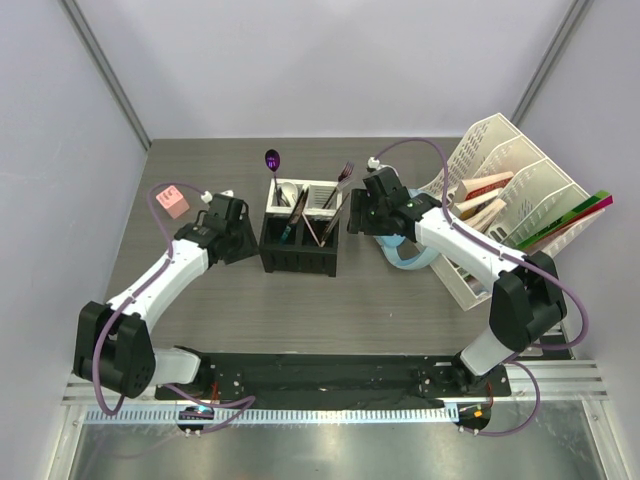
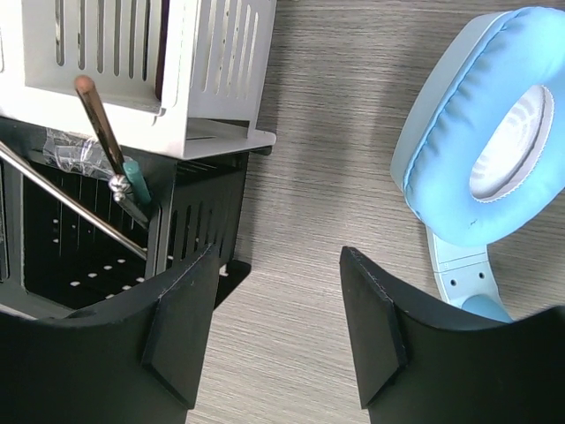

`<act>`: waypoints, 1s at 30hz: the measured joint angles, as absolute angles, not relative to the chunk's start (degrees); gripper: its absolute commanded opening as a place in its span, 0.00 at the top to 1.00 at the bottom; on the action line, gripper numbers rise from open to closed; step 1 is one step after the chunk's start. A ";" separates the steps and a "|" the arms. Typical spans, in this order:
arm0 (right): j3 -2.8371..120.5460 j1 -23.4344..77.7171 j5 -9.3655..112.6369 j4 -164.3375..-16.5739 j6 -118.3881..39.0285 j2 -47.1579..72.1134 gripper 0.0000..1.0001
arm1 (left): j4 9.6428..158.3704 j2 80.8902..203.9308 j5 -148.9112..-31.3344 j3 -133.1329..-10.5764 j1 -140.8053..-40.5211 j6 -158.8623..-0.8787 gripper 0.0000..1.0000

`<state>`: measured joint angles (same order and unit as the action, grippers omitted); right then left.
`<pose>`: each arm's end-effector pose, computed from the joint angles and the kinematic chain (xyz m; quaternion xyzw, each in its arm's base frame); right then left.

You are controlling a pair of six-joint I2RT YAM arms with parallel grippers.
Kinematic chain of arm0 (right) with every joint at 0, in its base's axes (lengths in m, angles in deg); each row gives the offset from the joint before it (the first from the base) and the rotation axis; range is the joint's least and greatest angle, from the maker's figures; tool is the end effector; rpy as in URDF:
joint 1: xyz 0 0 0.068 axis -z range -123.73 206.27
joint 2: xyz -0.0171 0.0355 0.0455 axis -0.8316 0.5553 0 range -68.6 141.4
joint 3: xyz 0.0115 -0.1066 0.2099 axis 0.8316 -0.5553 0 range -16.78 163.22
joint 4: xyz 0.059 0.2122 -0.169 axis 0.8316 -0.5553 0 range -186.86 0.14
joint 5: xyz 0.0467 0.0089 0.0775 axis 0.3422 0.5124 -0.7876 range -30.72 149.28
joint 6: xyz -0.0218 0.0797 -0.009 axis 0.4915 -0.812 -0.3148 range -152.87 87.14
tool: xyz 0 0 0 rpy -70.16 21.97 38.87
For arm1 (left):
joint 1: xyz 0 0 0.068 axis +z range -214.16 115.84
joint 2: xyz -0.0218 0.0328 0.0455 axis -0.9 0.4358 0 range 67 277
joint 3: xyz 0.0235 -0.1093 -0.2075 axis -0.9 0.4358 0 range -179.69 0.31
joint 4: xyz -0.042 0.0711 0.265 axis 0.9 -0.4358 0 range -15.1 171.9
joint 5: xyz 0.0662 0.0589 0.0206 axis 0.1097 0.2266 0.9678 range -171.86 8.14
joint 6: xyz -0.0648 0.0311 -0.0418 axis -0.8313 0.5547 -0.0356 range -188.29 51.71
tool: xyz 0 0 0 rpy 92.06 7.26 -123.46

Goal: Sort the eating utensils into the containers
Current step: Reset both arms

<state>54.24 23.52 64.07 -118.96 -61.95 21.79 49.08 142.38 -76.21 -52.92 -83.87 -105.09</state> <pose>0.3278 0.2036 0.1991 -0.0151 0.9342 0.1485 0.3239 0.2967 -0.0987 0.1687 -0.1562 0.9397 -0.1009 0.2872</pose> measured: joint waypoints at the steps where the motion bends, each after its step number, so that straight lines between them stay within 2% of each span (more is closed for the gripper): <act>1: 54.24 23.60 64.07 -118.98 -61.95 21.79 0.37 | 49.30 142.40 -76.65 -52.85 -83.87 -105.07 0.55; 20: 54.24 24.91 64.23 -119.05 -61.97 21.79 0.36 | 51.34 144.04 -80.60 -52.79 -83.85 -104.15 0.57; 30: 54.29 26.18 64.95 -119.90 -61.88 21.41 0.36 | 49.85 143.32 -78.00 -53.51 -83.87 -104.28 0.47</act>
<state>54.29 26.18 64.95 -119.90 -61.88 21.41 49.85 143.32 -78.00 -53.51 -83.87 -104.28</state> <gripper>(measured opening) 0.639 0.506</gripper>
